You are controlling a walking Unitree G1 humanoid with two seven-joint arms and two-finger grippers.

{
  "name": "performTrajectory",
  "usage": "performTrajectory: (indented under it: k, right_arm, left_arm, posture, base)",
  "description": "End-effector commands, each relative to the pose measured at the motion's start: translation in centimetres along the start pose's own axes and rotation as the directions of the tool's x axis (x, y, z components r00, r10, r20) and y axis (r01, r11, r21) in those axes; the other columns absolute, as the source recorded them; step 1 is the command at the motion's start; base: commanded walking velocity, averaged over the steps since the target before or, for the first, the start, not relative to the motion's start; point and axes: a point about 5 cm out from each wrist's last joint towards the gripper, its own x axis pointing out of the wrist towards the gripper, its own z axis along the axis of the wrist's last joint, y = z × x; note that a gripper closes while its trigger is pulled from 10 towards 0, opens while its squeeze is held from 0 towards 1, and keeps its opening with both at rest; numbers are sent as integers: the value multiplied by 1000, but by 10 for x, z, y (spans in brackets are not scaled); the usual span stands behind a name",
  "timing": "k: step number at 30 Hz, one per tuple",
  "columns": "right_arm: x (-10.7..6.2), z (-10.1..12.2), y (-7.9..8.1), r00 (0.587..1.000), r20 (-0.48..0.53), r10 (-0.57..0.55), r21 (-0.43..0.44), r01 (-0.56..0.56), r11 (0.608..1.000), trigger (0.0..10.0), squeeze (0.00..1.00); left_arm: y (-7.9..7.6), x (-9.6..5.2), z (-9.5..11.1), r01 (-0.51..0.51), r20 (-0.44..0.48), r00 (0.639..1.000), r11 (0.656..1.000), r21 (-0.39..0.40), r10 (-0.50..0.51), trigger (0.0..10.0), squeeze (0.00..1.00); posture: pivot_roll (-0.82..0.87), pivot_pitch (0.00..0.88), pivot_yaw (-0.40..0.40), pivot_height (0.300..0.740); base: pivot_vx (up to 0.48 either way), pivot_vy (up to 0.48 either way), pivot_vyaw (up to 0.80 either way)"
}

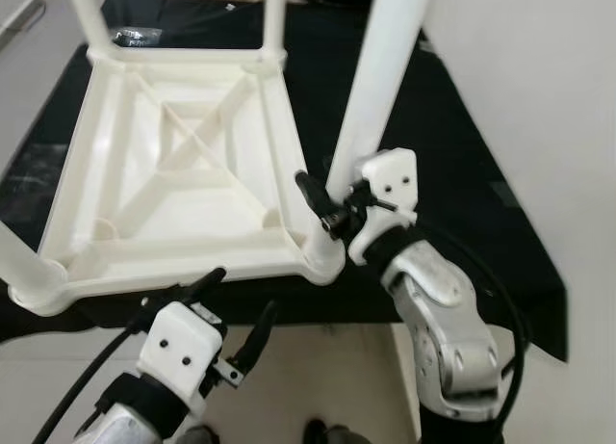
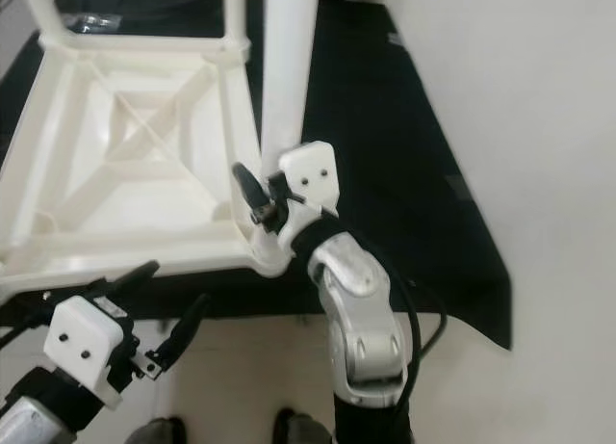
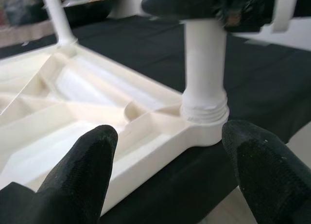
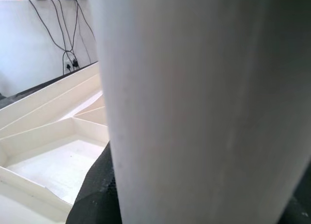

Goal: Building children table

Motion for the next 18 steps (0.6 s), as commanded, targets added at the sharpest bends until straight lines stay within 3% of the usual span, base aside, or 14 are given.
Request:
performTrajectory:
  k: [1,3,4,7,8,12,14,18]
  right_arm:
    - [5,-41,-4,977,-212,-31,36,40,999,0,0]
    - [9,-39,-4,979,-202,-24,33,31,999,0,0]
    - [13,-37,-5,982,-189,-28,33,34,999,10000,0]
    - [14,-35,-4,982,-178,-55,45,64,997,10000,0]
    - [15,-32,-4,987,-150,-64,84,77,994,10000,1000]
    - [11,-27,-12,990,-101,-98,84,106,991,10000,1000]
    - [-3,-32,-25,992,-85,-93,37,97,995,10000,1000]
    - [-15,-36,-28,993,-84,-81,11,83,997,10000,1000]
  left_arm:
    - [-2,1,-5,13,-9,1000,1000,-25,-13,10000,0]
    - [-1,2,-6,12,-7,1000,1000,-25,-13,10000,0]
    - [-1,3,-6,7,-6,1000,1000,-21,-7,10000,0]
    - [0,3,-7,-3,-5,1000,1000,-15,3,10000,0]
    - [1,4,-8,-13,-6,1000,1000,-11,13,10000,0]
    - [3,6,-12,-29,-10,1000,1000,-7,29,10000,0]
    - [9,6,-16,-70,-25,997,998,-6,70,10000,0]
    - [14,6,-19,-111,-42,993,994,1,111,10000,0]
  posture:
    - [61,218,-137,740]
    - [61,214,-141,740]
    - [60,206,-142,740]
    - [62,196,-143,740]
    - [63,189,-142,740]
    - [60,173,-136,740]
    - [44,157,-125,740]
    - [31,150,-115,740]
  base:
    - [0,0,0]
    - [0,0,0]
    - [0,0,0]
    - [0,0,0]
    - [0,0,0]
    - [0,0,0]
    - [0,0,0]
    - [0,0,0]
